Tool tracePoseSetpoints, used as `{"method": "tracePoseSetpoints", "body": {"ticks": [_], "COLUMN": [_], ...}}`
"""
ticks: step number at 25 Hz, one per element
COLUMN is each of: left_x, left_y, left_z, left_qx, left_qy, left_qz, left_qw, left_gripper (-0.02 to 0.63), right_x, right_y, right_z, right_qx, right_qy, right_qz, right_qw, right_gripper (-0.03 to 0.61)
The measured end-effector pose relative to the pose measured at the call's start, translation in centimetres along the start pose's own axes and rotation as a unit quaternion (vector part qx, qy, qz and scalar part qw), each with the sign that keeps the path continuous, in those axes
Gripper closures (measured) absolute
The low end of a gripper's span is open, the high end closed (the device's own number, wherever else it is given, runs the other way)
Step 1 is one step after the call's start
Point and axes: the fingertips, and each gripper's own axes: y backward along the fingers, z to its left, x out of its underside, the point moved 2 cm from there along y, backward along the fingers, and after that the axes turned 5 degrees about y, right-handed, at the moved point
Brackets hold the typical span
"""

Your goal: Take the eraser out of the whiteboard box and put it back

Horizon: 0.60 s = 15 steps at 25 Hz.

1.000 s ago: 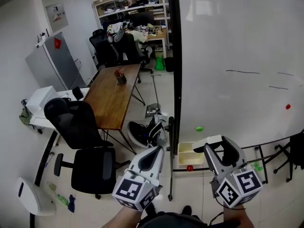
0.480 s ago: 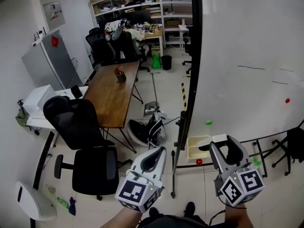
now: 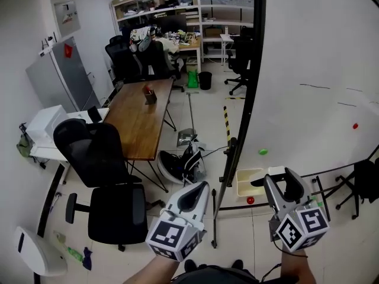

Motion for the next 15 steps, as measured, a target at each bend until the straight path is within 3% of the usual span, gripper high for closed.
{"method": "tracePoseSetpoints", "body": {"ticks": [9, 15], "left_x": [2.5, 3.9], "left_y": [-3.2, -4.6], "left_z": [-2.9, -2.0], "left_qx": [-0.008, -0.020], "left_qy": [0.013, 0.013], "left_qz": [0.016, 0.020], "left_qw": [0.9998, 0.9995], "left_gripper": [0.586, 0.586], "right_x": [1.4, 3.9], "right_y": [0.3, -1.2], "right_z": [-3.8, -4.7], "right_qx": [-0.017, -0.015], "right_qy": [0.004, 0.012], "right_qz": [0.011, 0.030], "right_qw": [1.000, 0.999], "right_gripper": [0.327, 0.327]}}
